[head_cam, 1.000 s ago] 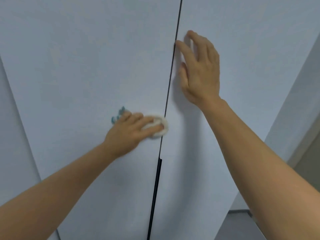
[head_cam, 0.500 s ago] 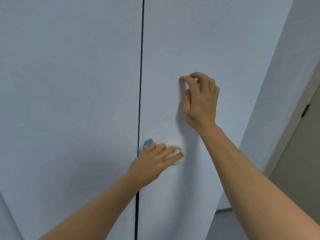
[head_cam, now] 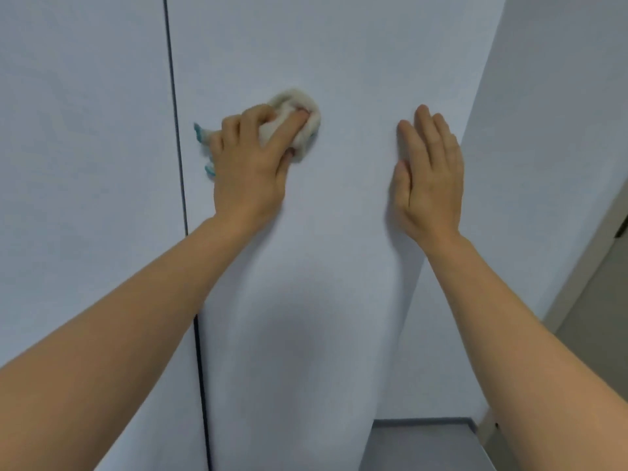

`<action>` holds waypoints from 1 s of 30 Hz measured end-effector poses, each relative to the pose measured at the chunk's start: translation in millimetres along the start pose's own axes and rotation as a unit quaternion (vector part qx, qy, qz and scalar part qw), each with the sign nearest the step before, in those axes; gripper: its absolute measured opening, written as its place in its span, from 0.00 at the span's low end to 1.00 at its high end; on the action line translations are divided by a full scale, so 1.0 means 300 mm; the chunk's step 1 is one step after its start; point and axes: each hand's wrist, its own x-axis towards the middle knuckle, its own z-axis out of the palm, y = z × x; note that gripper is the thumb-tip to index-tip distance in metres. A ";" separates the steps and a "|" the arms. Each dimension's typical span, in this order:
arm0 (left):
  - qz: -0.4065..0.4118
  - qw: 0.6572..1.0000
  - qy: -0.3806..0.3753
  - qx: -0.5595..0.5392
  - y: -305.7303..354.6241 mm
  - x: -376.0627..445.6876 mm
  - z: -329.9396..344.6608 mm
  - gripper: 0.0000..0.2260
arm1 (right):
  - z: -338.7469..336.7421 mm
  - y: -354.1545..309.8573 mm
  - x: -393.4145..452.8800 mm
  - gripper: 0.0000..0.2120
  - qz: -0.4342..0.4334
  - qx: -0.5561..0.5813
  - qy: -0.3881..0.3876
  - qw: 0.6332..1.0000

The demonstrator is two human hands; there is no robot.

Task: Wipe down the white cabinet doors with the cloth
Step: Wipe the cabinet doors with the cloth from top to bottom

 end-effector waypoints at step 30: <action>0.196 0.962 -0.188 0.034 0.070 -0.841 0.191 0.34 | 0.043 0.063 -0.013 0.27 -0.047 0.051 0.034 0.997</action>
